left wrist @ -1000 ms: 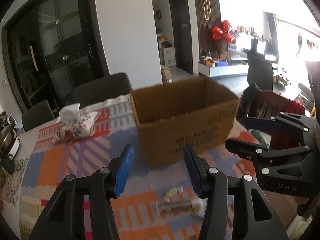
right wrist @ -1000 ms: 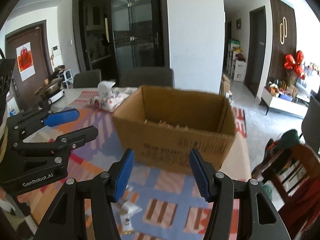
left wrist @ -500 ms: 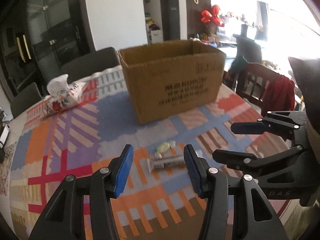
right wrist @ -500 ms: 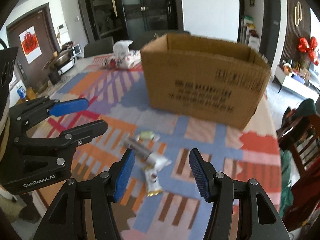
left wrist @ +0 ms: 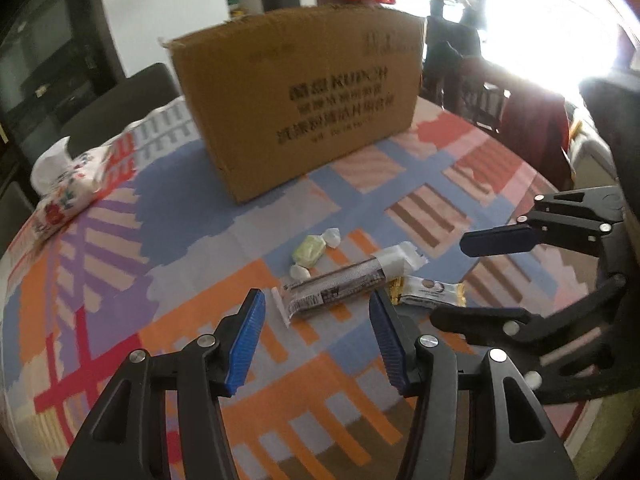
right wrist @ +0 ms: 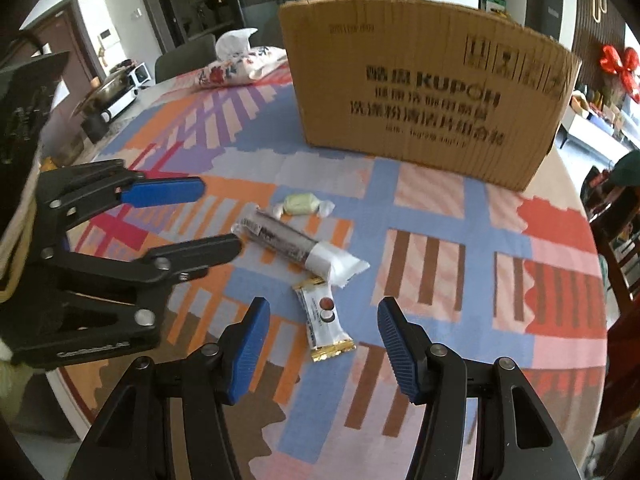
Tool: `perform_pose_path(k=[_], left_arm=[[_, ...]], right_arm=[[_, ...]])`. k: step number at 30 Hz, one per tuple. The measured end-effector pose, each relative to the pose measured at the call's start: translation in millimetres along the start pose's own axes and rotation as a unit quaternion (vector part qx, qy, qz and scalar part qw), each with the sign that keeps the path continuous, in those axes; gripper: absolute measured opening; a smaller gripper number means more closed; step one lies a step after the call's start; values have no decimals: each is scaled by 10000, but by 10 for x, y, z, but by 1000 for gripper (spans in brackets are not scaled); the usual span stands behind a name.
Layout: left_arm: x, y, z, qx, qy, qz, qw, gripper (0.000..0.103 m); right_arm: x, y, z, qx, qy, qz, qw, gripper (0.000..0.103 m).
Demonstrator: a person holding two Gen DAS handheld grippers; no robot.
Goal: Organize snacks
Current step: 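Move both grippers back down over the stick snack and gold chocolate, then grasp the clear stick snack with the left gripper while the right grasps the gold chocolate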
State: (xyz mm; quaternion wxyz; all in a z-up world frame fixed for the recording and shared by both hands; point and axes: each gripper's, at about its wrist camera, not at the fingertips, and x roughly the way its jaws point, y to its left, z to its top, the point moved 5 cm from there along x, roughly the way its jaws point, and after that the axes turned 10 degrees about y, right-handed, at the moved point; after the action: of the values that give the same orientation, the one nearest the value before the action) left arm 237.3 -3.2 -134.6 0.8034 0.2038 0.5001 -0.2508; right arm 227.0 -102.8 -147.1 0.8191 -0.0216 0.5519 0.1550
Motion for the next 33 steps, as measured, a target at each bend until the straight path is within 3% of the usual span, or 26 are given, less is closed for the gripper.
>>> perform_pose_path(k=[7, 16, 20, 27, 29, 30, 31, 33], left_arm=[[196, -46, 118, 343, 32, -144, 9993, 57], [405, -85, 50, 168, 485, -553, 9972, 55], [350, -102, -24, 96, 506, -527, 9973, 43], [372, -124, 40, -89, 492, -451, 9977, 41], [382, -139, 64, -164, 457, -419, 9979, 40], [386, -142, 73, -189, 444, -405, 9980, 37], [382, -146, 76, -228, 424, -389, 9981, 28], [371, -139, 78, -361, 418, -395, 9977, 21]], right_arm=[[95, 16, -17, 48, 135, 10, 9999, 54], [186, 19, -17, 108, 223, 38, 9997, 45], [217, 24, -30, 98, 197, 27, 9998, 43], [247, 14, -3, -10, 62, -88, 9999, 35], [247, -5, 0, -30, 21, -133, 9999, 27], [247, -21, 2, -23, -3, -163, 9999, 25], [242, -39, 3, -20, -20, -168, 9999, 20], [232, -66, -1, 30, -32, -79, 10000, 20]])
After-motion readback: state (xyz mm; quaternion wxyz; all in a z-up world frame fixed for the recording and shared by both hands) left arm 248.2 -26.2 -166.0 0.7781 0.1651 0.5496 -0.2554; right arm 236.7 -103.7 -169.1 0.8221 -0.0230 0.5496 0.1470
